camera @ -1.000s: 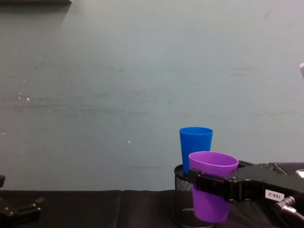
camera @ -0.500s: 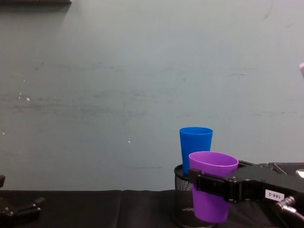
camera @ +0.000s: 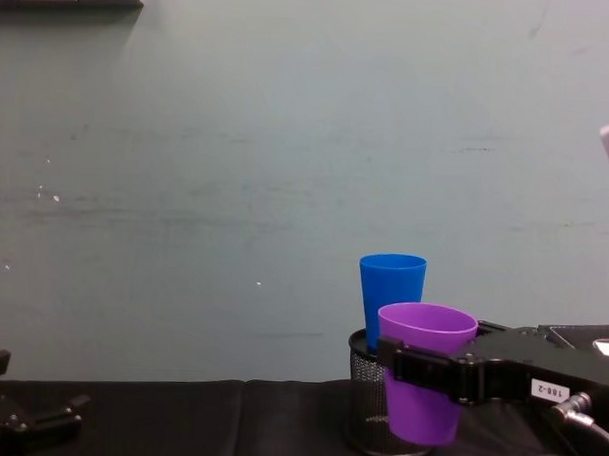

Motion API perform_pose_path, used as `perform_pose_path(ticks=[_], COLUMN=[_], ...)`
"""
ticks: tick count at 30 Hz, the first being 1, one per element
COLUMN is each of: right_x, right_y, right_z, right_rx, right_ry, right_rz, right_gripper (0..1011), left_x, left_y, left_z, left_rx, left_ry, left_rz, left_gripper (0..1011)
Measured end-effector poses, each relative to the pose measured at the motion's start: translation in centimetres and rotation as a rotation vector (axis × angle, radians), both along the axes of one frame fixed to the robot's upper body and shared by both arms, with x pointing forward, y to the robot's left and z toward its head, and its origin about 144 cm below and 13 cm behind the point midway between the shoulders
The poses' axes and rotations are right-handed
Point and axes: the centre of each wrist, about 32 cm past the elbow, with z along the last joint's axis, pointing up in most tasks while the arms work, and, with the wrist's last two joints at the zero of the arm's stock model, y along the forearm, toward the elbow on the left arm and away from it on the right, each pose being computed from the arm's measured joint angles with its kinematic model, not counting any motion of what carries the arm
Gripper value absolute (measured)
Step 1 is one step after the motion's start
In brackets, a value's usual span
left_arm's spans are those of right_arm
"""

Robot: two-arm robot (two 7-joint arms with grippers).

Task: Pick up one cup with a gripper and tap it against the other cup.

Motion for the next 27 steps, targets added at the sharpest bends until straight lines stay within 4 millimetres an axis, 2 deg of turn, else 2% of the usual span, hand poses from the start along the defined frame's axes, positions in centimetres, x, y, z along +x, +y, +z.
perform_pose_path(ticks=[27], right_x=[0.00], right_y=[0.00], right_z=[0.00], right_rx=[0.000], right_ry=[0.000], right_rz=[0.000], right_gripper=[734], left_x=[0.00], left_y=[0.00], left_z=[0.00], left_rx=[0.000], left_ry=[0.000], left_rz=[0.000], left_gripper=[1000])
